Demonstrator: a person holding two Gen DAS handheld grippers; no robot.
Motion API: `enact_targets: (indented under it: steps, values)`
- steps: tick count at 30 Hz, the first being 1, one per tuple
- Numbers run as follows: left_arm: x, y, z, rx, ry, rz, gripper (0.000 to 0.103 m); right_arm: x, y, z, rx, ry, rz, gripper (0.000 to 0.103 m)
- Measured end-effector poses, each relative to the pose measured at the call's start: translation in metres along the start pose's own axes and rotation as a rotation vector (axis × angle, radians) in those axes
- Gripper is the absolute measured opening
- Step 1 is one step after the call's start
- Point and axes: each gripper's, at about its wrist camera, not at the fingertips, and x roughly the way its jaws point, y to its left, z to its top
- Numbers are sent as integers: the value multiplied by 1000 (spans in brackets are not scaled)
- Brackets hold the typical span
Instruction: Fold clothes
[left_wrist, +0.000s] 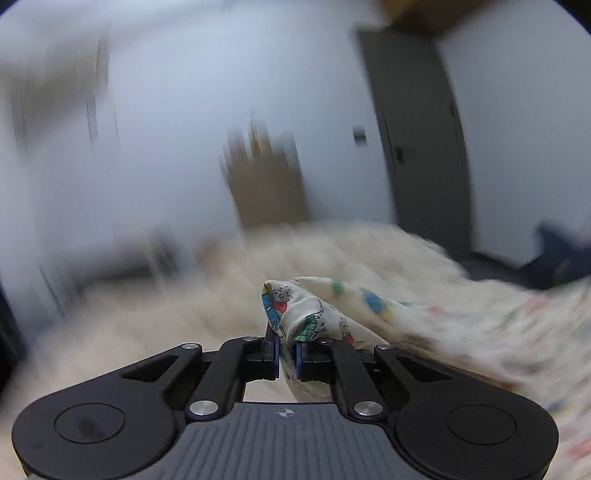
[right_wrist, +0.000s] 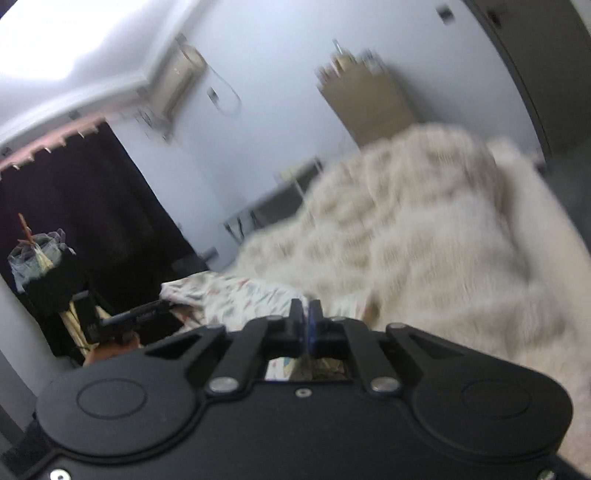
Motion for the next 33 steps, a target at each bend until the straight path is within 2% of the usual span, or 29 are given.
enact_targets:
  steps: [1, 3, 4, 5, 6, 8, 11, 12, 13, 15, 17, 19, 22, 25, 29, 33]
  values:
    - [-14, -1, 7, 91, -75, 73, 6, -7, 6, 7, -5, -41, 16, 0]
    - [-29, -1, 4, 206, -132, 167, 7, -25, 6, 14, 3, -109, 35, 0]
    - [-33, -1, -4, 263, -125, 190, 8, -34, 5, 17, 7, -143, 44, 0]
    - [-35, -2, -15, 323, -96, 192, 8, -37, 2, 19, 10, -135, 33, 0]
    - [-35, -1, -37, 380, -7, 129, 10, -39, -2, 20, 13, -121, 19, 0]
    - [-32, 1, -56, 395, 66, 73, 10, -37, -11, 20, 22, -74, -9, 0]
    - [-29, 14, -105, 311, 231, -35, 10, -21, -20, 17, 36, 33, -46, 13]
    - [-31, 17, -112, 286, 249, -53, 10, -13, -22, 15, 36, 69, -51, 24]
    - [-33, 20, -118, 261, 267, -70, 11, -5, -22, 12, 27, 102, -67, 41]
    - [-40, 23, -126, 233, 294, -106, 14, 12, -18, 8, -4, 158, -98, 49]
    - [-48, 23, -130, 233, 312, -114, 31, 22, -11, 4, -33, 204, -121, 52]
    - [-46, 22, -133, 224, 308, -104, 53, 36, 0, -1, -66, 256, -163, 54]
    - [-56, 21, -134, 135, 337, -117, 68, 40, 18, -15, -102, 286, -184, 56]
    - [-64, 8, -137, 91, 389, -92, 76, 37, 34, -29, -130, 319, -199, 60]
    - [-80, -8, -136, 86, 396, -71, 85, 35, 48, -51, -185, 383, -217, 59]
    - [-94, -13, -130, 27, 389, -93, 92, 11, 76, -74, -253, 406, -249, 60]
